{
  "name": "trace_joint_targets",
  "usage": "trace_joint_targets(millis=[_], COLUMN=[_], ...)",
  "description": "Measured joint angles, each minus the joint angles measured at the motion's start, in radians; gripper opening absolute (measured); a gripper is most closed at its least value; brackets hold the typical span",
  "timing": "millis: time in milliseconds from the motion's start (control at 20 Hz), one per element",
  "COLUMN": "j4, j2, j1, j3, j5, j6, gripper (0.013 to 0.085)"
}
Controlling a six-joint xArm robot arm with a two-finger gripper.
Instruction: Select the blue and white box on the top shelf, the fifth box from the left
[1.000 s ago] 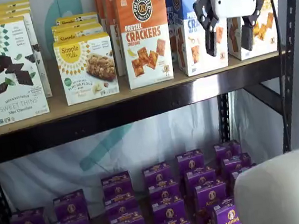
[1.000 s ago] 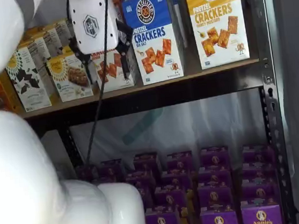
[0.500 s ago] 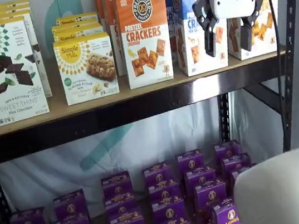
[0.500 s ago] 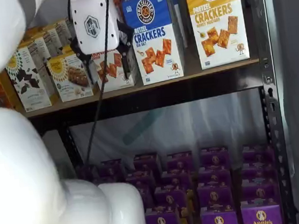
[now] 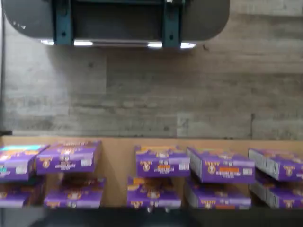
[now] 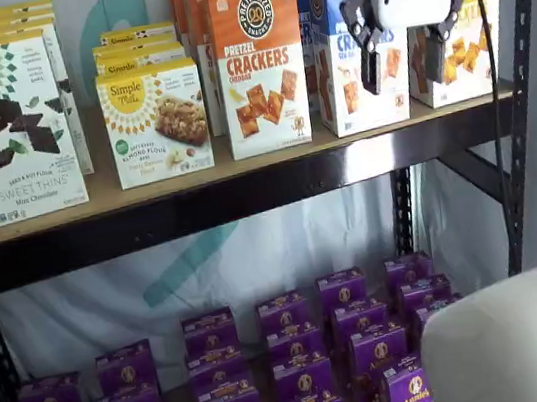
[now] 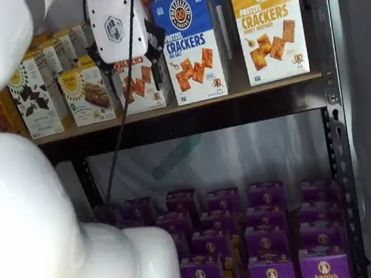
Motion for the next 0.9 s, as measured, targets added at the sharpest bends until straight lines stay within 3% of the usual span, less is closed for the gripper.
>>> trace_joint_targets(millis=[300,600,900], j4=[-0.042,-0.049,0.005], j2=[0.078,0.176,0.235], j1=[0.002,-0.051,-0.125], j3=[-0.083,-0.187,-0.235], j5=[-0.076,-0.148,-0.172], j6=[-0.010,-0.063,-0.128], gripper=[0.0850,0.0850,0.0850])
